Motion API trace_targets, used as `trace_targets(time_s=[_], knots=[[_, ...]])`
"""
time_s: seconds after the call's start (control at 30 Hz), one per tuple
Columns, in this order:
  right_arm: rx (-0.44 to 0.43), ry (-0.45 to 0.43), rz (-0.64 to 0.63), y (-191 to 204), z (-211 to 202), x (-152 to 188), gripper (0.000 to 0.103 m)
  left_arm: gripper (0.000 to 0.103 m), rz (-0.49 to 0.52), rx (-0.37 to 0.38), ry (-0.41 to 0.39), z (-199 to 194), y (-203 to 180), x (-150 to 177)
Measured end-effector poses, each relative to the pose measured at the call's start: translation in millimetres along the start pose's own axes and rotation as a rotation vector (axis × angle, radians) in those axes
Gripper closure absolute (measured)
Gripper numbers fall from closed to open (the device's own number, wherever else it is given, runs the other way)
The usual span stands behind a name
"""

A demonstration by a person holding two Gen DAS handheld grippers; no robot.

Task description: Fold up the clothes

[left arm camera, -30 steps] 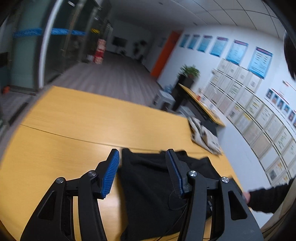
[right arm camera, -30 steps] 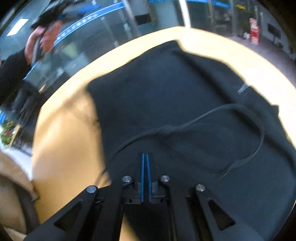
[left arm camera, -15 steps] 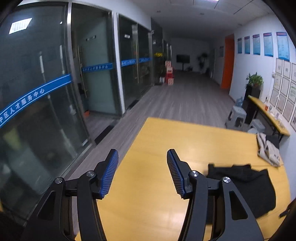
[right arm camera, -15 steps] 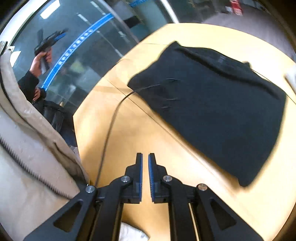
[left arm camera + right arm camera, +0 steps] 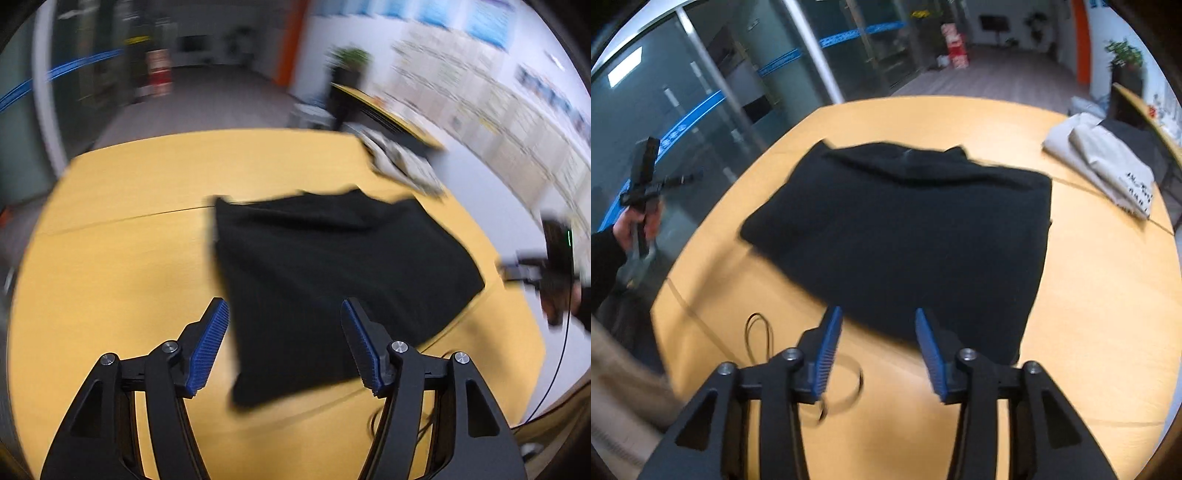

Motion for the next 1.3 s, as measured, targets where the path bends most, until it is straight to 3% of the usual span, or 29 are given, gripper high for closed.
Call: trace_targets(time_s=[0.13,0.23,0.4,0.5,0.6,0.63,0.73,0.93,1.03,1.13,1.2,1.27,1.3], knots=[[0.031,-0.042,-0.034,-22.9,47.2,-50.0,0.055,0.04,0.078,0.014,0.07,64.5,-14.4,-22.0],[0.061,-0.045,-0.096,-37.7,77.2,-93.3,0.047,0.038,0.114,0.012,0.117,107.5,-20.5,-38.5],[0.083,0.024,-0.29,-38.8,127.9,-156.1,0.043,0.026,0.114,-0.073,0.123,135.6,-5.2,-46.3],[0.06,0.056,-0.412,-22.9,157.4,-178.8,0.042,0.025,0.103,-0.09,0.128,149.0,1.7,-47.4],[0.044,0.045,-0.397,-28.2,166.6,-190.3,0.042,0.024,0.085,-0.09,0.132,155.1,8.5,-45.8],[0.039,0.041,-0.392,-30.0,169.6,-194.1,0.045,0.024,0.076,-0.09,0.132,155.2,10.4,-44.8],[0.024,0.029,-0.377,-35.3,178.8,-205.5,0.091,0.022,0.051,-0.089,0.132,155.7,16.1,-42.1],[-0.008,0.006,-0.347,-46.0,197.1,-228.4,0.097,0.011,0.04,-0.123,0.083,153.9,24.4,-51.3],[0.0,0.0,-0.285,-60.4,208.7,-242.1,0.097,0.009,0.005,-0.127,0.045,151.6,33.5,-61.5],[0.09,0.125,-0.237,-78.6,242.6,-231.6,0.091,0.006,0.007,-0.143,0.035,154.5,38.4,-69.3],[0.115,0.102,-0.224,-79.6,238.0,-225.9,0.088,0.006,0.038,-0.122,0.029,159.0,35.5,-76.9],[0.128,0.054,-0.192,-81.6,226.1,-222.4,0.064,0.006,0.064,-0.079,0.013,164.9,30.2,-85.5],[0.136,0.032,-0.17,-84.4,216.3,-220.5,0.06,0.006,0.073,-0.063,0.008,168.5,28.3,-88.8]])
Point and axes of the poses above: each gripper's, at about its wrist camera, not at the fingertips, and z roughly the way its jaws point, y to its left, x to its underside, the point moved 5 cm from there along z, roughly the way its jaws point, and after that the axes turned 4 degrees about y, right-handed, at the moved point
